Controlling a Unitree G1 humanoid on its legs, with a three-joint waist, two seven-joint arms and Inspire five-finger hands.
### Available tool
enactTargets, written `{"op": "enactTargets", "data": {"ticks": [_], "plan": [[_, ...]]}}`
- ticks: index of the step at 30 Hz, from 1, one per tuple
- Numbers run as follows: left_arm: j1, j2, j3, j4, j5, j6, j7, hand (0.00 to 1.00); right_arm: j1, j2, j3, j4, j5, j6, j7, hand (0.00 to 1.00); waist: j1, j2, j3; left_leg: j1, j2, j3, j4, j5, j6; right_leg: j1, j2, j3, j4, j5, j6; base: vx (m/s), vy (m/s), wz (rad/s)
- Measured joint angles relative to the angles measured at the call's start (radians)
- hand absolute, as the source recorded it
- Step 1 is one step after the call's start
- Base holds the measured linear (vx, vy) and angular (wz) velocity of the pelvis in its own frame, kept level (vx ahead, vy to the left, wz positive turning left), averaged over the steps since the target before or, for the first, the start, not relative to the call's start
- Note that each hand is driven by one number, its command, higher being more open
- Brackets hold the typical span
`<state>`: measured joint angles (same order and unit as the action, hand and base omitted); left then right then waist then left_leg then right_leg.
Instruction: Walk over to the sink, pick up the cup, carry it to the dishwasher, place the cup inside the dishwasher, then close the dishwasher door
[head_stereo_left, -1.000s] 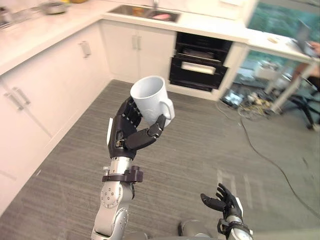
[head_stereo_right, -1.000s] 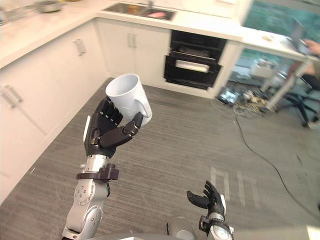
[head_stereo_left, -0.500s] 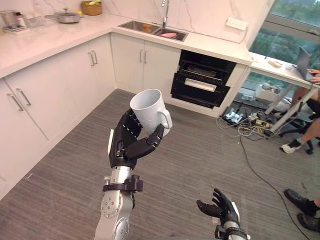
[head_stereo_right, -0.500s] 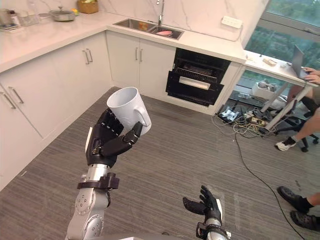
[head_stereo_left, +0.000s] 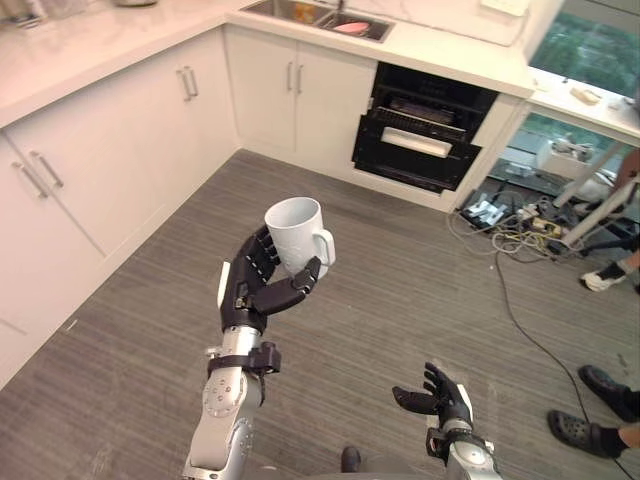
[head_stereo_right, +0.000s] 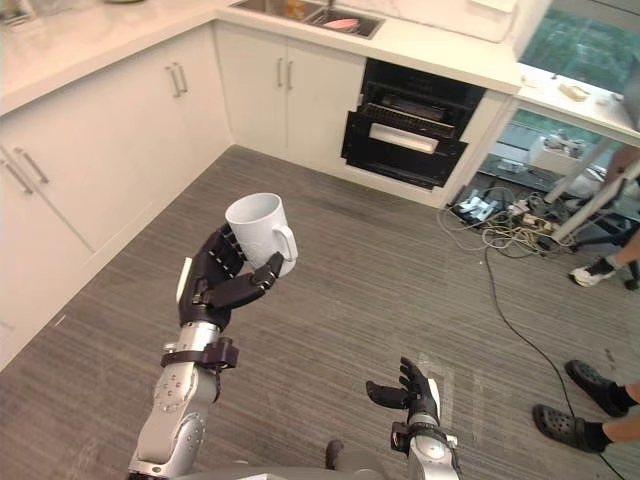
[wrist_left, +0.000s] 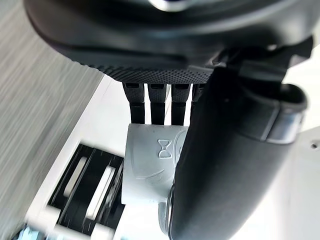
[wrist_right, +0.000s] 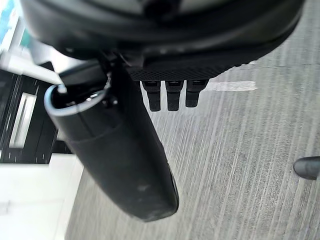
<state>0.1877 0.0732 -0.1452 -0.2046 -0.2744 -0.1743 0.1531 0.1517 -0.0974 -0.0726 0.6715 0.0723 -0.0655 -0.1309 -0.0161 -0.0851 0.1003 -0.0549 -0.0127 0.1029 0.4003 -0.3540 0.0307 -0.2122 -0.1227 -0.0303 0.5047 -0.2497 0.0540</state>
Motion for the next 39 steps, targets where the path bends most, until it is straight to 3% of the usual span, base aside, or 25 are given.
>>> {"op": "enactTargets", "data": {"ticks": [2, 3, 6, 9, 10, 11, 13, 14, 15, 16, 17, 18, 19, 20, 23, 25, 26, 27, 28, 29, 31, 33, 35, 37, 39], "plan": [[0.021, 0.001, 0.000, -0.039, 0.000, 0.002, 0.003, 0.30, -0.003, 0.009, 0.003, -0.002, -0.001, 0.003, 0.001, 0.90, 0.002, 0.002, 0.021, 0.008, -0.014, -0.019, 0.024, -0.023, 0.035, -0.056, -0.023, -0.007, 0.172, 0.011, -0.025, 0.14, 0.098, 0.44], [0.026, 0.008, -0.015, -0.056, 0.000, -0.002, 0.003, 0.30, 0.019, 0.031, 0.015, -0.008, -0.001, 0.006, 0.009, 0.90, 0.000, 0.019, 0.036, 0.038, 0.003, -0.064, 0.031, -0.043, 0.039, -0.136, 0.014, -0.015, 0.277, -0.023, -0.055, 0.22, 0.057, 0.50], [0.010, 0.026, -0.049, -0.074, 0.000, -0.011, 0.002, 0.30, 0.042, 0.047, 0.021, -0.040, -0.001, 0.006, 0.013, 0.90, -0.004, 0.009, 0.039, 0.066, 0.012, -0.122, 0.020, -0.070, 0.036, -0.196, 0.057, -0.032, 0.178, -0.023, -0.034, 0.30, -0.002, 0.60], [-0.019, 0.023, -0.081, -0.073, 0.000, -0.012, 0.000, 0.30, 0.059, 0.038, 0.006, -0.104, -0.001, 0.008, 0.011, 0.90, -0.030, 0.015, 0.041, 0.129, 0.011, -0.197, -0.025, -0.092, 0.023, -0.254, 0.074, -0.047, 0.018, 0.061, -0.013, 0.53, -0.110, 0.88], [-0.029, 0.018, -0.094, -0.067, 0.000, -0.014, -0.001, 0.30, 0.059, 0.027, 0.004, -0.117, -0.006, 0.008, 0.011, 0.90, -0.054, 0.020, 0.035, 0.171, 0.017, -0.243, -0.060, -0.098, 0.003, -0.257, 0.081, -0.050, -0.009, 0.169, -0.019, 0.62, -0.177, 1.06], [-0.040, 0.000, -0.109, -0.053, 0.000, -0.013, -0.003, 0.30, 0.056, 0.003, 0.003, -0.126, -0.013, 0.008, 0.010, 0.90, -0.050, 0.050, 0.031, 0.203, 0.056, -0.255, -0.076, -0.105, -0.027, -0.231, 0.086, -0.077, 0.025, 0.192, -0.023, 0.64, -0.177, 0.91], [-0.041, -0.036, -0.107, -0.034, -0.001, -0.006, -0.006, 0.30, 0.047, -0.013, 0.000, -0.161, -0.026, 0.014, 0.009, 0.90, -0.063, 0.068, 0.046, 0.220, 0.060, -0.235, -0.030, -0.017, -0.113, -0.231, 0.047, -0.121, 0.172, 0.138, -0.062, 0.61, -0.195, 0.70], [-0.029, -0.067, -0.101, -0.009, -0.002, -0.004, -0.006, 0.30, 0.076, -0.026, 0.009, -0.200, -0.027, 0.003, 0.016, 0.90, -0.068, 0.085, 0.043, 0.204, 0.060, -0.178, 0.117, 0.043, -0.129, -0.238, 0.048, -0.173, 0.238, 0.095, -0.067, 0.53, -0.244, 0.64], [-0.017, -0.073, -0.098, -0.012, -0.002, -0.005, -0.008, 0.30, 0.092, -0.023, 0.015, -0.224, -0.027, 0.001, 0.019, 0.90, -0.062, 0.105, 0.032, 0.169, 0.090, -0.135, 0.240, 0.076, -0.138, -0.187, 0.079, -0.200, 0.128, 0.117, -0.076, 0.41, -0.331, 0.27], [0.004, -0.080, -0.095, -0.024, -0.003, -0.008, -0.016, 0.30, 0.118, -0.029, 0.032, -0.260, -0.026, -0.006, 0.015, 0.90, -0.044, 0.129, 0.039, 0.083, 0.162, -0.065, 0.504, 0.209, -0.113, -0.087, 0.130, -0.244, 0.020, 0.087, -0.138, 0.41, -0.311, -0.36], [0.022, -0.088, -0.097, -0.035, -0.007, -0.011, -0.026, 0.30, 0.114, -0.025, 0.041, -0.258, -0.025, -0.005, 0.014, 0.90, -0.018, 0.169, 0.028, -0.009, 0.242, -0.031, 0.687, 0.205, -0.103, -0.012, 0.196, -0.226, -0.045, 0.075, -0.141, 0.58, -0.288, -0.38], [0.022, -0.084, -0.097, -0.035, -0.010, -0.010, -0.034, 0.30, 0.112, -0.014, 0.042, -0.254, -0.024, -0.004, 0.013, 0.90, -0.015, 0.169, 0.029, -0.060, 0.265, -0.018, 0.748, 0.192, -0.092, 0.027, 0.211, -0.224, -0.075, 0.066, -0.146, 0.68, -0.183, -0.34], [0.022, -0.077, -0.097, -0.036, -0.012, -0.010, -0.046, 0.30, 0.112, 0.009, 0.044, -0.254, -0.022, -0.004, 0.012, 0.90, -0.004, 0.155, 0.035, -0.144, 0.290, 0.015, 0.801, 0.162, -0.050, 0.103, 0.214, -0.214, -0.125, 0.055, -0.150, 0.68, -0.158, -0.11], [0.028, -0.078, -0.098, -0.036, -0.018, -0.009, -0.056, 0.30, 0.116, 0.021, 0.044, -0.254, -0.019, -0.004, 0.012, 0.90, 0.007, 0.127, 0.038, -0.215, 0.313, 0.068, 0.784, 0.130, -0.034, 0.162, 0.212, -0.194, -0.172, 0.050, -0.149, 0.52, -0.136, -0.19], [0.029, -0.083, -0.092, -0.035, -0.022, -0.009, -0.059, 0.30, 0.111, 0.016, 0.039, -0.249, -0.016, -0.004, 0.006, 0.90, 0.030, 0.110, 0.044, -0.317, 0.306, 0.104, 0.580, 0.076, -0.045, 0.266, 0.207, -0.141, -0.261, 0.050, -0.149, 0.51, -0.015, -0.46], [0.028, -0.072, -0.084, -0.030, -0.022, -0.009, -0.056, 0.30, 0.076, 0.006, 0.040, -0.206, -0.016, -0.006, -0.002, 0.90, 0.039, 0.081, 0.048, -0.316, 0.207, 0.031, 0.178, 0.118, -0.071, 0.326, 0.168, -0.078, -0.309, 0.033, -0.123, 0.55, 0.147, -0.75], [0.027, -0.068, -0.080, -0.028, -0.020, -0.009, -0.055, 0.30, 0.049, -0.007, 0.040, -0.173, -0.016, -0.006, -0.004, 0.90, 0.039, 0.081, 0.048, -0.315, 0.160, -0.028, -0.023, 0.196, -0.080, 0.355, 0.154, -0.041, -0.324, 0.014, -0.093, 0.49, 0.209, -0.93], [0.028, -0.061, -0.090, -0.019, -0.019, -0.009, -0.049, 0.30, 0.036, -0.019, 0.040, -0.137, -0.016, -0.004, -0.005, 0.90, 0.042, 0.086, 0.045, -0.298, 0.130, -0.071, -0.144, 0.369, -0.089, 0.395, 0.140, 0.007, -0.329, -0.020, -0.057, 0.50, 0.240, -0.94], [0.029, -0.056, -0.098, -0.016, -0.019, -0.008, -0.043, 0.30, 0.038, -0.019, 0.039, -0.130, -0.016, -0.004, -0.008, 0.90, 0.047, 0.086, 0.042, -0.277, 0.123, -0.078, -0.148, 0.446, -0.084, 0.411, 0.134, 0.032, -0.328, -0.032, -0.044, 0.44, 0.235, -0.74], [0.025, -0.042, -0.098, -0.016, -0.019, -0.008, -0.042, 0.30, 0.032, -0.007, 0.040, -0.117, -0.016, -0.003, -0.009, 0.90, 0.047, 0.068, 0.037, -0.276, 0.105, -0.066, -0.124, 0.449, -0.073, 0.423, 0.113, 0.053, -0.327, -0.048, -0.033, 0.43, 0.233, -0.22], [0.003, -0.033, -0.111, -0.014, -0.018, -0.003, -0.042, 0.30, 0.033, -0.002, 0.039, -0.125, -0.016, -0.001, -0.010, 0.90, 0.015, 0.040, 0.027, -0.342, 0.082, -0.051, 0.048, 0.323, -0.042, 0.409, 0.072, 0.124, -0.286, -0.049, -0.028, 0.56, 0.334, -0.18], [0.007, -0.016, -0.124, -0.014, -0.018, -0.002, -0.039, 0.30, 0.026, 0.002, 0.040, -0.125, -0.017, -0.001, -0.010, 0.90, 0.028, 0.032, 0.024, -0.320, 0.091, 0.007, 0.120, 0.220, -0.024, 0.345, 0.056, 0.171, -0.108, -0.054, -0.006, 0.49, 0.313, -0.74], [0.005, 0.036, -0.127, -0.010, -0.017, 0.000, -0.026, 0.30, -0.006, 0.028, 0.041, -0.126, -0.017, -0.001, -0.010, 0.90, 0.012, 0.015, 0.028, -0.207, 0.071, 0.082, 0.105, 0.141, 0.006, 0.160, 0.000, 0.156, 0.320, -0.001, 0.123, 0.41, 0.255, -0.82], [0.008, 0.038, -0.130, -0.007, -0.012, 0.009, -0.019, 0.30, -0.013, 0.045, 0.055, -0.137, -0.018, -0.001, -0.009, 0.90, 0.001, 0.019, 0.028, -0.095, 0.070, 0.125, 0.063, 0.088, 0.028, 0.059, -0.012, 0.102, 0.474, -0.025, 0.080, 0.38, 0.205, -0.70], [0.002, 0.036, -0.146, -0.018, 0.001, 0.008, -0.018, 0.30, -0.009, 0.070, 0.065, -0.184, -0.019, -0.001, -0.009, 0.90, -0.001, 0.022, 0.028, -0.006, 0.081, 0.159, 0.017, 0.055, 0.027, -0.049, -0.002, 0.014, 0.486, -0.057, 0.023, 0.43, 0.151, -0.61]]}}
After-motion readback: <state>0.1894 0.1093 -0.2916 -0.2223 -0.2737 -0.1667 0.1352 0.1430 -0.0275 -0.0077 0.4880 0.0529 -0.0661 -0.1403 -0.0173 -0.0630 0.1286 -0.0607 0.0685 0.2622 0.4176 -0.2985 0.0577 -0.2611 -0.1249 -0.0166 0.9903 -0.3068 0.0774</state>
